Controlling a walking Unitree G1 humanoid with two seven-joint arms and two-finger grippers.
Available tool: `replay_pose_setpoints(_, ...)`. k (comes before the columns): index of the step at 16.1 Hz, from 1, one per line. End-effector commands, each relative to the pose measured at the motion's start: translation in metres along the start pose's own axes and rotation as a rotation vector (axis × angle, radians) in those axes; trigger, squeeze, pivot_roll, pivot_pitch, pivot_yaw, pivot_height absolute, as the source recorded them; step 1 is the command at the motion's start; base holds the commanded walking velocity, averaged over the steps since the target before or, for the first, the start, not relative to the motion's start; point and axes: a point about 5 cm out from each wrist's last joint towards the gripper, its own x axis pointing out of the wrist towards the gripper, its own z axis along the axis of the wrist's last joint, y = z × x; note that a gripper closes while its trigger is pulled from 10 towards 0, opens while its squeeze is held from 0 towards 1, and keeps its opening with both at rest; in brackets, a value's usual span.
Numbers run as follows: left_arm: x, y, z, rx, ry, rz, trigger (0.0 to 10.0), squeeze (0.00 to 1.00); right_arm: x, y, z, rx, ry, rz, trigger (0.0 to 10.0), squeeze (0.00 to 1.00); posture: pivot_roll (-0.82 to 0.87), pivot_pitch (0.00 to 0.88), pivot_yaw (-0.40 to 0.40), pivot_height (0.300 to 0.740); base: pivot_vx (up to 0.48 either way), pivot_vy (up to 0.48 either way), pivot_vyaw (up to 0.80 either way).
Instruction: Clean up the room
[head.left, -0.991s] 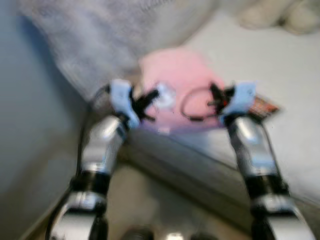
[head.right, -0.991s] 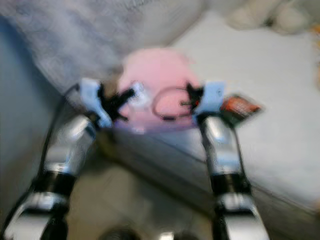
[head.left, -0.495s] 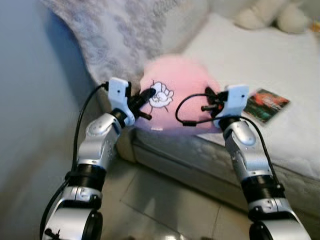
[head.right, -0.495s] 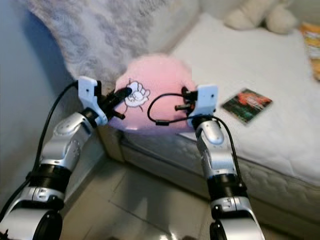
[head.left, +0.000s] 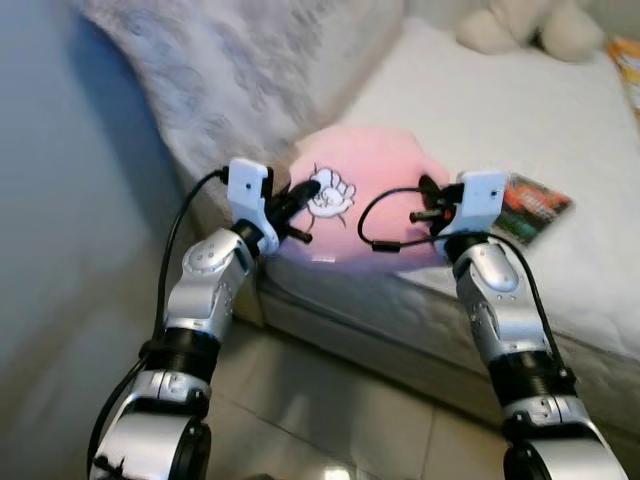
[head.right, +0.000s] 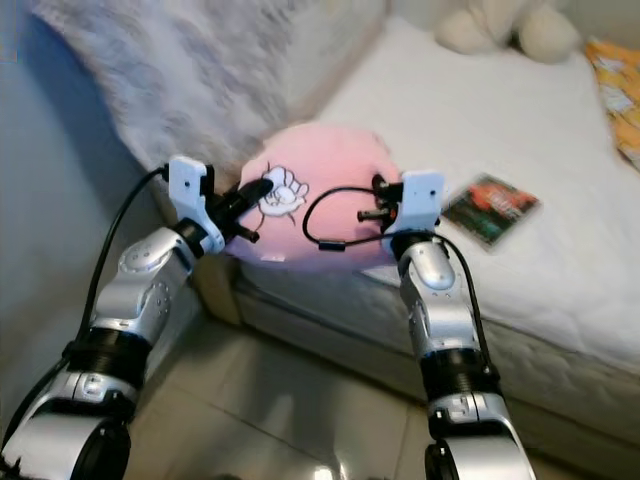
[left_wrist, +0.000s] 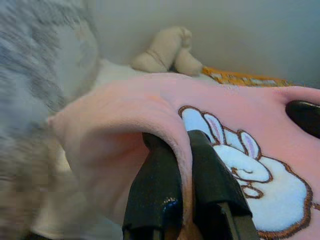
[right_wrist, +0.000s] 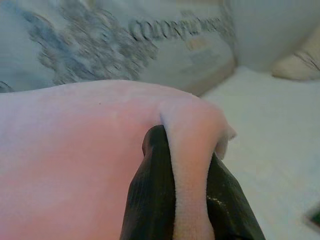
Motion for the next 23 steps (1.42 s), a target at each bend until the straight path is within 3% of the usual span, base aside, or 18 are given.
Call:
replay_pose_setpoints(1, -0.014, 0.028, 0.016, 0.050, -0.056, 0.107, 0.0, 0.00, -0.006, -0.032, 0.008, -0.013, -0.042, -0.157, 0.0, 0.00, -0.06, 0.000, 0.042, 0.740, 0.428, 0.000, 0.00)
replay_pose_setpoints(4, -0.012, 0.029, 0.019, 0.058, -0.059, 0.080, 0.0, 0.00, -0.006, -0.031, 0.007, -0.012, -0.043, -0.152, 0.0, 0.00, -0.06, 0.000, 0.046, 0.740, 0.433, 0.000, 0.00)
replay_pose_setpoints(8, -0.009, 0.028, 0.020, 0.059, -0.063, 0.067, 0.0, 0.00, -0.007, -0.032, 0.007, -0.020, -0.045, -0.160, 0.0, 0.00, -0.07, 0.000, 0.054, 0.740, 0.469, 0.000, -0.71)
replay_pose_setpoints(18, -0.001, 0.036, 0.030, 0.051, -0.076, 0.085, 0.0, 0.00, -0.005, -0.031, 0.011, -0.035, -0.067, -0.158, 0.0, 0.00, -0.08, 0.000, 0.062, 0.740, 0.469, 0.000, 0.00)
replay_pose_setpoints(23, -0.001, 0.044, 0.034, 0.060, -0.075, 0.104, 0.0, 0.00, -0.003, -0.034, 0.015, -0.044, -0.076, -0.150, 0.0, 0.00, -0.08, 0.000, 0.054, 0.740, 0.282, 0.387, 0.00)
